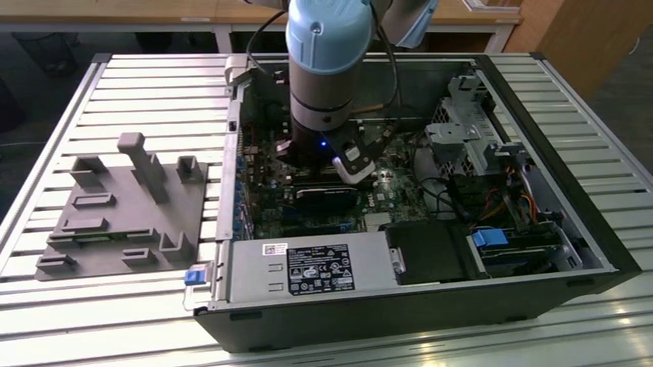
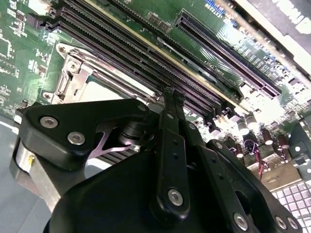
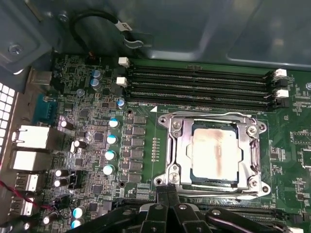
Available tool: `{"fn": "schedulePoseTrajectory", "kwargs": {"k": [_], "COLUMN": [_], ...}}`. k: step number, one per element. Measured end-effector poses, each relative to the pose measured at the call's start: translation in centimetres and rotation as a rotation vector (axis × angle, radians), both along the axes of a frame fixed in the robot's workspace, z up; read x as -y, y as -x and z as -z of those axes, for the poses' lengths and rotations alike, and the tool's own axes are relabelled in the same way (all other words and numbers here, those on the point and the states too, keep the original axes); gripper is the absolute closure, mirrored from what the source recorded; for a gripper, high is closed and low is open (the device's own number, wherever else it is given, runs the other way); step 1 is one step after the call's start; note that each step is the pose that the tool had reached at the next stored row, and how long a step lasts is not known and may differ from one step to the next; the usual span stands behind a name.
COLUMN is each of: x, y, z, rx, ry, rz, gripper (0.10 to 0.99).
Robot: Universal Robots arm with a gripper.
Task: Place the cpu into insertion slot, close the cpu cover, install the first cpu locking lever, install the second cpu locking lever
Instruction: 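Install the second cpu locking lever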
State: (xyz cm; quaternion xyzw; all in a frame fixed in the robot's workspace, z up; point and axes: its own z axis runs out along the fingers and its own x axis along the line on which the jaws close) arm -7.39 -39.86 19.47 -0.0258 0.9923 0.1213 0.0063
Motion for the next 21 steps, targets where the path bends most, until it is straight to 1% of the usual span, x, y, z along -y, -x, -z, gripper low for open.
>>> {"fn": "schedulePoseTrajectory", "kwargs": {"k": [7, 16, 21], "x": [-0.13, -0.33, -0.33], "y": [0.08, 0.78, 0.92], "z": [0.28, 0.69, 0.60], "rx": [-0.0001, 0.0004, 0.0003], "ry": [-0.001, -0.011, -0.014], "rz": [0.000, 0.000, 0.000], "gripper": [0.969, 0.969, 0.969]}}
